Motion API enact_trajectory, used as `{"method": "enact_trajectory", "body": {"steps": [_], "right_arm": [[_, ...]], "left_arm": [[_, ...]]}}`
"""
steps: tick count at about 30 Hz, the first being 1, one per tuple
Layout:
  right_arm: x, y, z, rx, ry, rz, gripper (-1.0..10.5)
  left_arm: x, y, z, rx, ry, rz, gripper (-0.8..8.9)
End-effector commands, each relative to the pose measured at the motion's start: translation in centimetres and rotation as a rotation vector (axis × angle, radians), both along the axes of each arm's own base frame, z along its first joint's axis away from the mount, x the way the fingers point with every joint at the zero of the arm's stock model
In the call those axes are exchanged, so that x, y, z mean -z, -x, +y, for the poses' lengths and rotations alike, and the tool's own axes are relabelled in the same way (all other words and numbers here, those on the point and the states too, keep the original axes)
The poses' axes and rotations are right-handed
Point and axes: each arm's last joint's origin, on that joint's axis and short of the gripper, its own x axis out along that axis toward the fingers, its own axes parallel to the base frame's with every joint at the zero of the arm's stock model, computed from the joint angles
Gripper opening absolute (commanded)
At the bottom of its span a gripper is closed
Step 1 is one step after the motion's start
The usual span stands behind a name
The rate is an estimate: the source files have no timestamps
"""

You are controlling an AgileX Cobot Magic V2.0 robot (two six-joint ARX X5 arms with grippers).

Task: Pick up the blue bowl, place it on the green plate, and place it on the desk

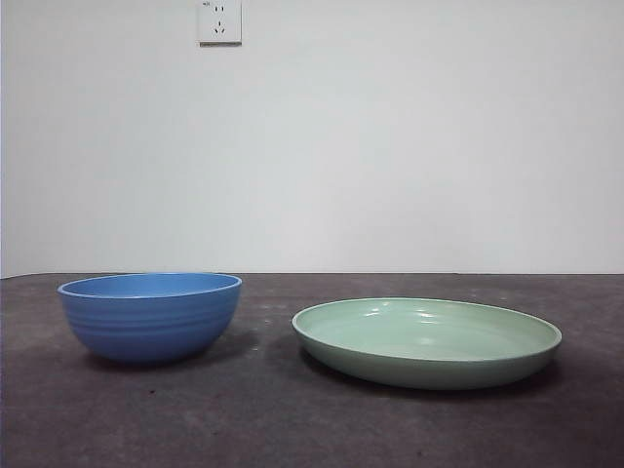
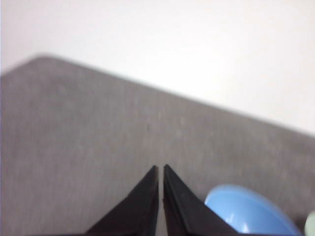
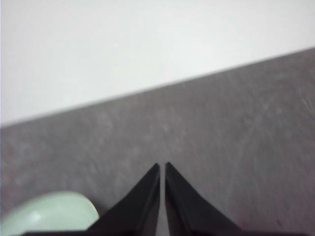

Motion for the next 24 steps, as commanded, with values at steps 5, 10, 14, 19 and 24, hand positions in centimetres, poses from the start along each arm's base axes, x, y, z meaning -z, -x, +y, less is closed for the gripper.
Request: {"method": "enact_trajectory", "body": {"steps": [5,10,14,19,24], "right_arm": [[-5.9,0.2,0.1,-0.024,-0.055,-0.015,0.1],[-10.1,-0.7,0.3,-0.109,-0.065,0.075,0.1],[-13.2,-2.0,0.6,-0.217,-0.08,0.143,0.1],[-16.2,-3.7,1.9,-0.419,-0.093,0.196,0.1],[-17.6,-5.0,3.7,-0.601,-0.089,0.282,0.1]], "left_arm": [[-6.2,-0.2,0.1,-0.035,0.019,-0.052,0.17],[-11.0,-1.5,0.0,-0.018,-0.001,0.038,0.17],[-14.3,-2.9,-0.3,0.054,-0.058,0.103,0.17],[-17.0,-4.5,-0.8,0.203,-0.044,0.161,0.17],[-18.3,-5.8,-1.7,0.384,-0.028,0.256,0.18]]}}
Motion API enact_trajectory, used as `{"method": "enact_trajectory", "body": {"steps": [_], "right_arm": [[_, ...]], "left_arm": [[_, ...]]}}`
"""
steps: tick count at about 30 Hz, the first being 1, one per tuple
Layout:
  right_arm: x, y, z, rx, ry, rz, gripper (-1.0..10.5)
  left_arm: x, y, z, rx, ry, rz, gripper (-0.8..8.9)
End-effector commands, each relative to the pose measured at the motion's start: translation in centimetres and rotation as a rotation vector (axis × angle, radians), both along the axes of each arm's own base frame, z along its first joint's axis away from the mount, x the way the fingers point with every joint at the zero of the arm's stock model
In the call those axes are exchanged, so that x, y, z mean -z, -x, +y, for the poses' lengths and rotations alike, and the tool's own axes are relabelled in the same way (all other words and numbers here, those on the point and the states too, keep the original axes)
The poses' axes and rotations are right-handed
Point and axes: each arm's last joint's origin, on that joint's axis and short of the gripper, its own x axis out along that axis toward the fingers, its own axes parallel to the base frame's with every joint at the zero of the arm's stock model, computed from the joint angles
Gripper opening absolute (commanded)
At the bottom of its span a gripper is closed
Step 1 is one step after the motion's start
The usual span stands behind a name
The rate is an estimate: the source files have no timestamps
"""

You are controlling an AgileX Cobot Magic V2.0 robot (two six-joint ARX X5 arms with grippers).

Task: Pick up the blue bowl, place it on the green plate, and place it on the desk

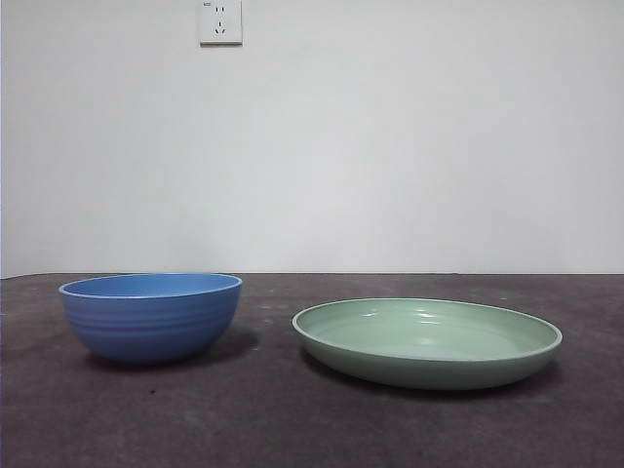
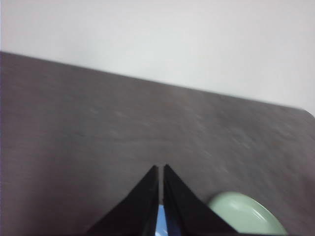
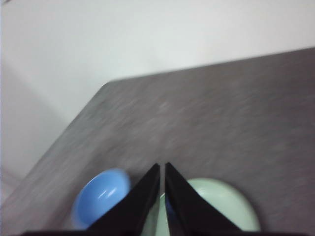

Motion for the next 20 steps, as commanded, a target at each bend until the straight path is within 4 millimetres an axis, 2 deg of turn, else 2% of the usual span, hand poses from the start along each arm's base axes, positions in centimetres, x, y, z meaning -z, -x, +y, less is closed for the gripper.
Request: {"method": "enact_trajectory", "body": {"steps": [1,6,11,20], "right_arm": [[-0.9,-0.6,0.8,-0.081,0.009,0.035,0.1],[-1.2,-1.4,1.6,-0.237,0.062,0.053,0.1],[-1.2,-1.4,1.9,-0.369,0.054,0.021,0.1],[-1.0,-1.2,1.9,-0.383,0.057,0.043,0.2]], "left_arm": [[-1.1,-0.6,-0.6,0.114,-0.003,0.023,0.19],[-1.1,-1.1,-1.6,0.262,0.0,0.054,0.19],[-0.9,-0.8,-2.4,0.354,-0.032,0.058,0.22],[-0.4,-0.4,-2.9,0.396,-0.051,0.104,0.3]]}}
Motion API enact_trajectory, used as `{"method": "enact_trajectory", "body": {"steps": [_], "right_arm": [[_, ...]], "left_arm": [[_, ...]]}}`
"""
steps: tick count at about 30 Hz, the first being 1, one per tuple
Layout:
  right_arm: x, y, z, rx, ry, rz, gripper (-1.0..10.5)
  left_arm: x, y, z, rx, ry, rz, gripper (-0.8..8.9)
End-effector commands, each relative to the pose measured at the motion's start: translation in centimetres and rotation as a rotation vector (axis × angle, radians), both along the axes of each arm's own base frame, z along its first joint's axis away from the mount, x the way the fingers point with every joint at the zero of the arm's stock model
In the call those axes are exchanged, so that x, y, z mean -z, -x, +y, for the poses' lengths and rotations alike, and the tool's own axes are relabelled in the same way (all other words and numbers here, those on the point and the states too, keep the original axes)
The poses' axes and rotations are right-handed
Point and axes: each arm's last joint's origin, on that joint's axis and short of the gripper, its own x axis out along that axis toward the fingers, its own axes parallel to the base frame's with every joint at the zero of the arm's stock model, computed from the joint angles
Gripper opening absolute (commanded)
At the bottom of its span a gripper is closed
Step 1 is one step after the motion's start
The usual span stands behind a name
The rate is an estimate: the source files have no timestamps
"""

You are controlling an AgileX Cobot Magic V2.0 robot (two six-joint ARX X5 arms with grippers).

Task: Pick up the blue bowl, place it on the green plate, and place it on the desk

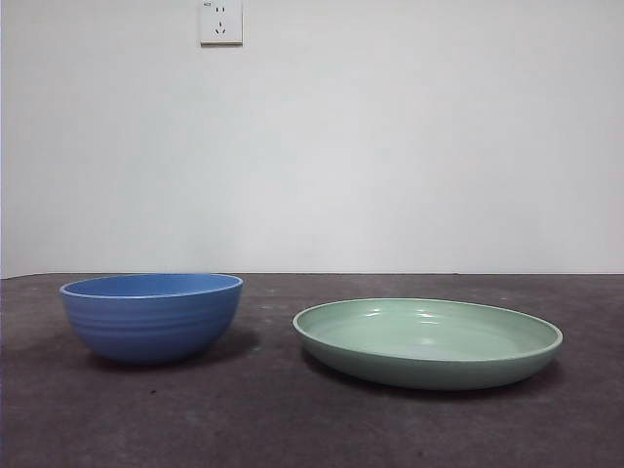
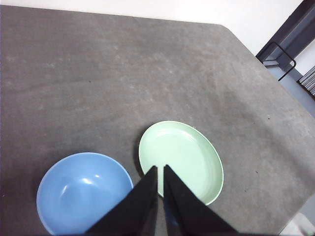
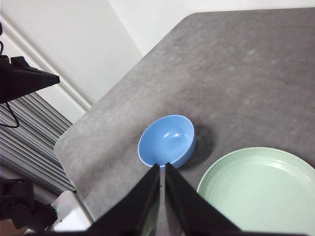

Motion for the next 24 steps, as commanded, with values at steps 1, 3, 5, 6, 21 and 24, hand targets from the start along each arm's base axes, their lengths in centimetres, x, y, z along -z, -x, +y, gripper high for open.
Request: {"method": "enact_trajectory", "body": {"steps": [1,3,5,6,21,24], "right_arm": [[-0.57,0.06,0.05,-0.008,0.007,-0.025,0.3],[-0.55,0.03,0.04,0.001,0.011,-0.023,1.5],[-0.52,-0.02,-0.01,0.024,0.022,-0.023,2.8],[-0.5,-0.06,-0.04,0.042,0.03,-0.024,3.7],[0.0,0.07,-0.18,0.083,0.065,0.028,6.1],[0.05,0.1,-0.18,0.082,0.066,0.035,6.1]], "left_arm": [[-0.7,0.04,-0.09,0.016,-0.009,-0.032,0.35],[-0.67,0.06,-0.08,0.018,-0.013,-0.033,1.02],[-0.65,0.07,-0.09,0.024,-0.022,-0.039,2.36],[-0.65,0.07,-0.1,0.026,-0.025,-0.043,3.56],[-0.54,0.15,-0.24,0.032,-0.021,-0.023,6.56],[-0.29,0.0,-0.24,0.02,-0.013,0.016,6.54]]}}
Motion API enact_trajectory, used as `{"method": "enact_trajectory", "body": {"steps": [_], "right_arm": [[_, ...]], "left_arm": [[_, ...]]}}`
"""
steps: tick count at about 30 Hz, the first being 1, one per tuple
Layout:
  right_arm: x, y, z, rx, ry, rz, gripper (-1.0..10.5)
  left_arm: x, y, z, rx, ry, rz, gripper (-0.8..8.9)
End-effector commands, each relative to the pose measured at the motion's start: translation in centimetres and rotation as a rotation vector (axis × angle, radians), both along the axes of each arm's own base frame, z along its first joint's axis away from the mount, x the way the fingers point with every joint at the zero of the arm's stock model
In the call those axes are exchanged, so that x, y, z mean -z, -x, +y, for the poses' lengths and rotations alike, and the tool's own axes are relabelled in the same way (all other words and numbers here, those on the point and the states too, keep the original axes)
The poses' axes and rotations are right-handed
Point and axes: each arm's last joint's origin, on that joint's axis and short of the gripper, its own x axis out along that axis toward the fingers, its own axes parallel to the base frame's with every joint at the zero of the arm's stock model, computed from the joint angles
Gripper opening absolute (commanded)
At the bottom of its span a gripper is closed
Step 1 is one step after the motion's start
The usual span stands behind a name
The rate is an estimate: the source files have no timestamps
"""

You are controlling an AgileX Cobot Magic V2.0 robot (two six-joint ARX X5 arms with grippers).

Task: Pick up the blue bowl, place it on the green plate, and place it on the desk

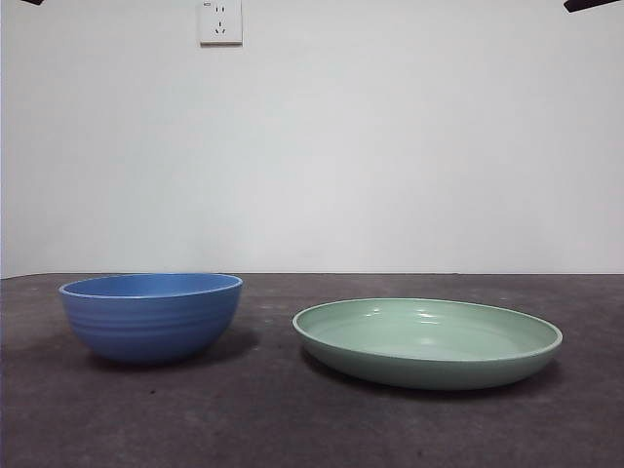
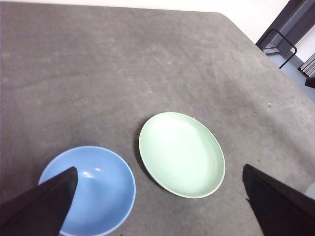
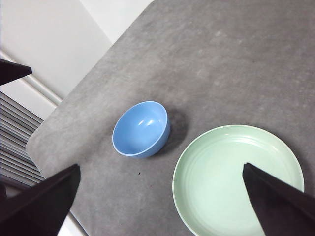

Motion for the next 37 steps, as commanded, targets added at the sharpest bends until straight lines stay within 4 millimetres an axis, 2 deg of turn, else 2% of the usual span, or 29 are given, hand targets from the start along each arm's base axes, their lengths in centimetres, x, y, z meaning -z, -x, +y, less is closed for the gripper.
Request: {"method": "enact_trajectory", "body": {"steps": [1,7,12,20,26,33,37], "right_arm": [[-0.7,0.0,0.1,-0.008,0.002,-0.029,6.1],[-0.6,0.1,0.1,-0.011,0.001,-0.018,6.1],[-0.2,0.3,0.0,-0.011,0.01,0.028,6.1],[-0.1,0.3,0.0,-0.012,0.013,0.036,6.1],[-0.1,0.3,0.0,-0.011,0.013,0.036,6.1],[-0.1,0.3,0.0,-0.009,0.015,0.035,6.1],[-0.1,0.3,0.0,-0.009,0.015,0.034,6.1]], "left_arm": [[-0.4,-0.3,-0.1,-0.014,0.015,0.024,6.53],[1.7,-2.3,0.0,-0.094,-0.056,0.192,6.52],[4.2,-5.4,0.2,-0.226,-0.186,0.317,6.53],[9.3,-10.3,-0.5,-0.204,-0.266,0.517,6.52],[12.6,-13.2,-1.0,-0.2,-0.283,0.574,6.52],[15.9,-15.1,-1.4,-0.193,-0.304,0.648,6.02],[17.1,-15.6,-1.5,-0.191,-0.313,0.677,5.89]]}}
